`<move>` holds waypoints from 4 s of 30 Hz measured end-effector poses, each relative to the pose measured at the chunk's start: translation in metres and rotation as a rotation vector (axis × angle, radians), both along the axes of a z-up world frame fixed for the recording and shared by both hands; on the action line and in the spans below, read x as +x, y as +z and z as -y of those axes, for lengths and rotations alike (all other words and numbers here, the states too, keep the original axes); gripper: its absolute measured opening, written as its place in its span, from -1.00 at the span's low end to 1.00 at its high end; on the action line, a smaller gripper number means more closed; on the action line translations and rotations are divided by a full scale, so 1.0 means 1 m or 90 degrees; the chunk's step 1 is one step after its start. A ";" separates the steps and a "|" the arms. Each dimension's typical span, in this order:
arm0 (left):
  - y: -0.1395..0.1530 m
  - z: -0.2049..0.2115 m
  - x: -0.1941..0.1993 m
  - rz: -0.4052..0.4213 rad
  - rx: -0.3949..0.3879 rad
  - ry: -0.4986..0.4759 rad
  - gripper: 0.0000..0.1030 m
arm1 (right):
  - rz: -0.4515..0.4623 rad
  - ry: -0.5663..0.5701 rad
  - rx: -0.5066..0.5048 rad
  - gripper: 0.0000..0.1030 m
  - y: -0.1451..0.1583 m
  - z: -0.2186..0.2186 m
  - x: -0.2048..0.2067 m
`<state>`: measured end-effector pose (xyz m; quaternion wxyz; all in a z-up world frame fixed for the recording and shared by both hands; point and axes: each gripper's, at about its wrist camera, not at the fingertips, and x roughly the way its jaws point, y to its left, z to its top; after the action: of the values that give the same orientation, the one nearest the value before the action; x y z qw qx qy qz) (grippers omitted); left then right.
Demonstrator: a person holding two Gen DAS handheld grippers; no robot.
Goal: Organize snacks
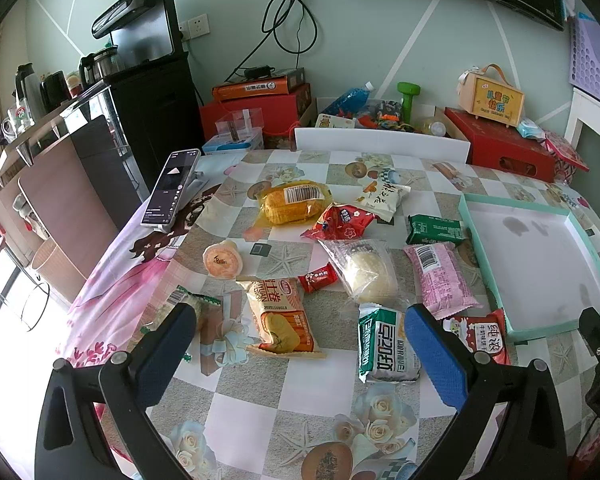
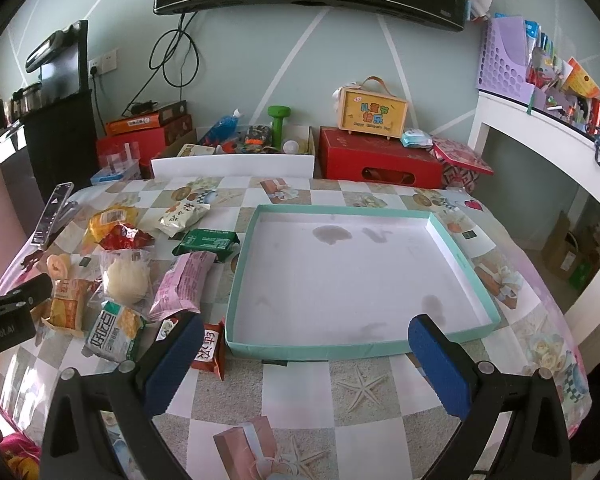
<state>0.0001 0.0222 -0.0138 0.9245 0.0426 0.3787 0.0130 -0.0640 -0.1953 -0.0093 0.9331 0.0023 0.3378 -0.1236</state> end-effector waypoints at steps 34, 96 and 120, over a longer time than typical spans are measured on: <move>-0.015 -0.004 0.018 -0.073 -0.003 -0.030 1.00 | -0.090 0.036 0.046 1.00 -0.009 -0.003 0.016; -0.053 -0.121 0.095 -0.301 -0.041 0.078 0.00 | -0.387 0.084 0.197 0.28 -0.072 -0.061 0.099; 0.012 0.022 0.105 -0.165 -0.107 -0.012 0.01 | -0.174 -0.039 0.146 0.28 -0.023 0.006 0.111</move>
<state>0.1051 0.0007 -0.0014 0.8682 -0.0299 0.4942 -0.0327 0.0473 -0.2013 -0.0320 0.8677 0.1021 0.4733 -0.1122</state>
